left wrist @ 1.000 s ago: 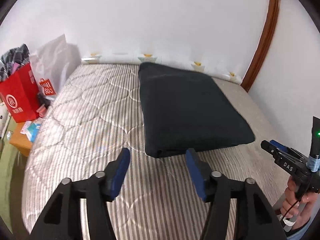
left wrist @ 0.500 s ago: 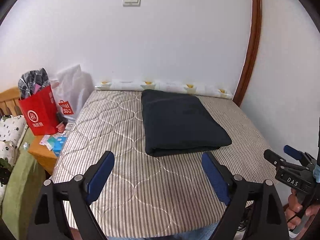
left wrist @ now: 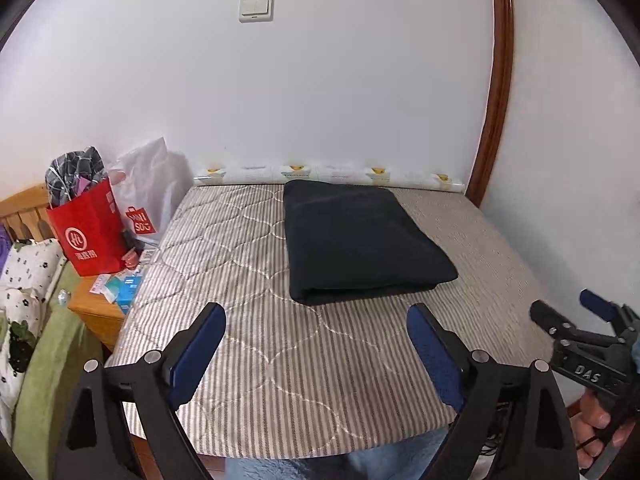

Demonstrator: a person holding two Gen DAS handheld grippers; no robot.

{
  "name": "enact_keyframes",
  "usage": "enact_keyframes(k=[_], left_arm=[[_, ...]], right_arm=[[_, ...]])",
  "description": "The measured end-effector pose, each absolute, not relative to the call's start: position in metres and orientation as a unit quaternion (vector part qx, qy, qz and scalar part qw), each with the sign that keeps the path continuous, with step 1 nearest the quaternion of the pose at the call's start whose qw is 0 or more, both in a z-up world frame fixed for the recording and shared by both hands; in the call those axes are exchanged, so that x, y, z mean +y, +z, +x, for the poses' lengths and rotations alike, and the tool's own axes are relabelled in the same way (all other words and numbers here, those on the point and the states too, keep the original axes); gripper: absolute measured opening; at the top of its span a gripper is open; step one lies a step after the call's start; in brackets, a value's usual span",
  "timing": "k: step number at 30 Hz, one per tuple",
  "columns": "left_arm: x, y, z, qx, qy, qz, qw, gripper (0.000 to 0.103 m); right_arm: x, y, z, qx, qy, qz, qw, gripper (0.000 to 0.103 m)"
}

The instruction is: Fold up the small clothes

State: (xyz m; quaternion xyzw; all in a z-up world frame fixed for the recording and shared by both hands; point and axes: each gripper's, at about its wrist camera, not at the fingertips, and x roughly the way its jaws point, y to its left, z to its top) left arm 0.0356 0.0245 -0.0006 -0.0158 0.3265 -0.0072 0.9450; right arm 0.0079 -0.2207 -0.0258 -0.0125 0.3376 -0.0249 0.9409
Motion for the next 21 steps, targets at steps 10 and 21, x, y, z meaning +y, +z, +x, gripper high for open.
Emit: enact_keyframes(k=[10, 21], left_arm=[[0.016, 0.0, 0.031, 0.326, -0.009, -0.009, 0.945, 0.092], [0.017, -0.001, 0.03, 0.33, -0.007, -0.013, 0.944, 0.092]], right_arm=[[-0.223, -0.02, 0.0, 0.334, -0.049, -0.025, 0.941, 0.1], [-0.226, -0.017, -0.003, 0.331, -0.058, -0.023, 0.942, 0.1]])
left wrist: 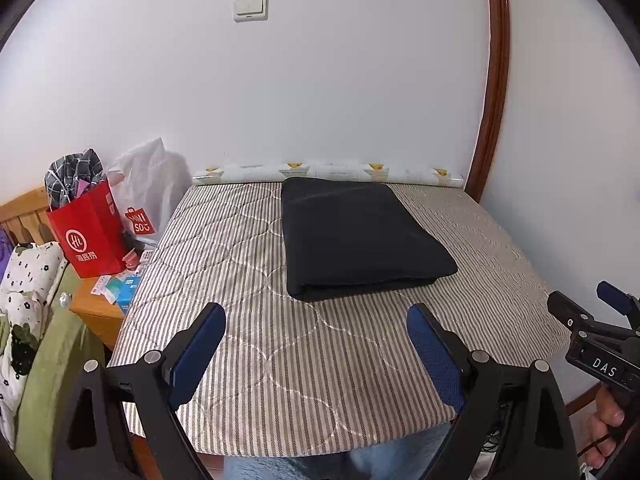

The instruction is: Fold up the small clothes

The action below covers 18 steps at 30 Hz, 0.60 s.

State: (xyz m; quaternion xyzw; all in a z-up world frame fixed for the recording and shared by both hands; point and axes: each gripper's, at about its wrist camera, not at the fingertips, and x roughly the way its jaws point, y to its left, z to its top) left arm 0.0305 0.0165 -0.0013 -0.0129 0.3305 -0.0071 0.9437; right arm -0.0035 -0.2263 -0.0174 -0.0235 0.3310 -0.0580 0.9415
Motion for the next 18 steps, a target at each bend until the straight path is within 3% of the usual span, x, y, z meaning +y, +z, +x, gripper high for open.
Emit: enact_keyframes(k=[18], left_arm=[[0.0177, -0.0009, 0.029, 0.33, -0.003, -0.018, 0.944, 0.092]], right_arm=[[-0.2236, -0.0164, -0.0074, 0.329, -0.066, -0.023, 0.942, 0.1]])
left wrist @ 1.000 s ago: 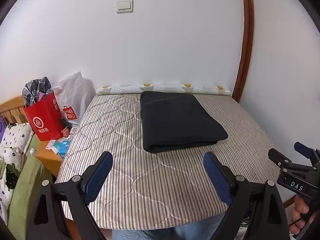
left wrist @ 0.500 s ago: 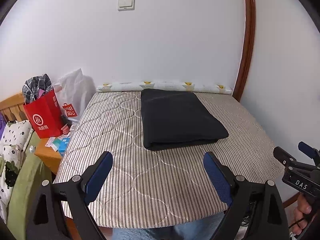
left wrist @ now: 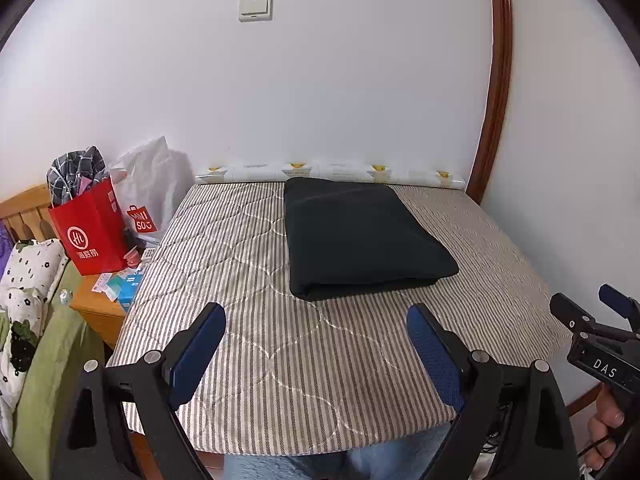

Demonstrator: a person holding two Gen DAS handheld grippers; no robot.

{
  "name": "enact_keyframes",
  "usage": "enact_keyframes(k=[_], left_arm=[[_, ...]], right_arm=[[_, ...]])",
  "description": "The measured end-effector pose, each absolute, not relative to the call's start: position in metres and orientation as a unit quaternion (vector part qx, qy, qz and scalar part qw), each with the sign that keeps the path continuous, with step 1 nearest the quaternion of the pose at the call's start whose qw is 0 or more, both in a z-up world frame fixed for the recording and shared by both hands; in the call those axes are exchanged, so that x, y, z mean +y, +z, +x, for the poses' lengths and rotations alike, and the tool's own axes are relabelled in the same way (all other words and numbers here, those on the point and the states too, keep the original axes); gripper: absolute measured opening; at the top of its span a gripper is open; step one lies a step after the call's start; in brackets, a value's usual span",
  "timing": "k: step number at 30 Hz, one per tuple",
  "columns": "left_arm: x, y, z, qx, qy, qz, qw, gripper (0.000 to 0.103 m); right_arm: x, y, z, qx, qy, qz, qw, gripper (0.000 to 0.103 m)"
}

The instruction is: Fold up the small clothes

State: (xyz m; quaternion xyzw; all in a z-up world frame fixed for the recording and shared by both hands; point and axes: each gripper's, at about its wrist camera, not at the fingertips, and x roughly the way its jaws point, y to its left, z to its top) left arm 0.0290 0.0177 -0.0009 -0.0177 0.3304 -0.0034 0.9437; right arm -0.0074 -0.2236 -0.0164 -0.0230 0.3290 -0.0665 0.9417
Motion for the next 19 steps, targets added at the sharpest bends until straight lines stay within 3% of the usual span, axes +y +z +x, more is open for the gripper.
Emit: enact_keyframes(k=[19], left_arm=[[0.0198, 0.0, 0.0276, 0.324, -0.002, -0.023, 0.946, 0.092]], right_arm=[[-0.2272, -0.014, -0.0108, 0.322, -0.074, -0.024, 0.943, 0.1]])
